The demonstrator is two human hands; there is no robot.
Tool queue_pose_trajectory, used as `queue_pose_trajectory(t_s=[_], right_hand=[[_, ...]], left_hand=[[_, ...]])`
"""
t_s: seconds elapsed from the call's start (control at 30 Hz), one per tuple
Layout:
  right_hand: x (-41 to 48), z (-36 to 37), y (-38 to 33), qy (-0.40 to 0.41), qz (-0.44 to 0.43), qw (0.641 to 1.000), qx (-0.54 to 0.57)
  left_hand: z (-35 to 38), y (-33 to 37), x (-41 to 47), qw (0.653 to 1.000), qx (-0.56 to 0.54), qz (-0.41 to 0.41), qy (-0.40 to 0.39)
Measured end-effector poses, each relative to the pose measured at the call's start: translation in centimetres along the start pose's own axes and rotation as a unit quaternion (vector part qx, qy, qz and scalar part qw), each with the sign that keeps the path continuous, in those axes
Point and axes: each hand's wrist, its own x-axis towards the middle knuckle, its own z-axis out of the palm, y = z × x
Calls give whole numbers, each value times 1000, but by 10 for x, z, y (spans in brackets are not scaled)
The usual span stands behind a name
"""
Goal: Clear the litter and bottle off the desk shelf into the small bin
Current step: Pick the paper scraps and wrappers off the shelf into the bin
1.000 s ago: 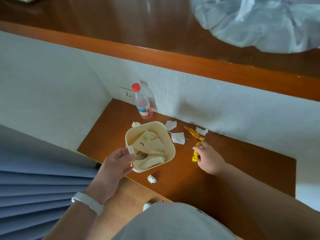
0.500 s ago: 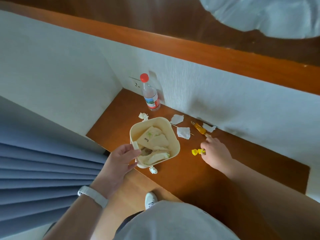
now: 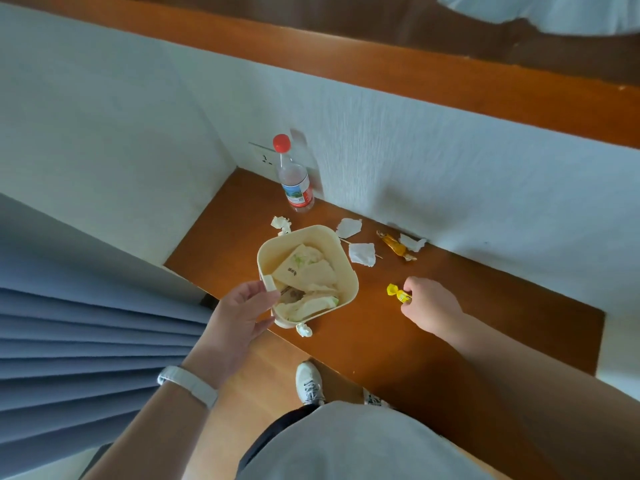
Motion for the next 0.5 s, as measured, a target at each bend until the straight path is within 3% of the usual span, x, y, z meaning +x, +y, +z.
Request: queue_pose_trajectory(t_s=[0.17,0.37,0.5], right_hand=[[-12,-23,-13,53,50,991,111],[-30,-97,-77,158,-2,952,260],[-41,-137,-124,178,-75,930,312]], left_hand=[[-7,6,13,1000,-1,-1,-30],[-11,18,30,998,9,-2,-65],[-13,26,40,996,23,6,-83]])
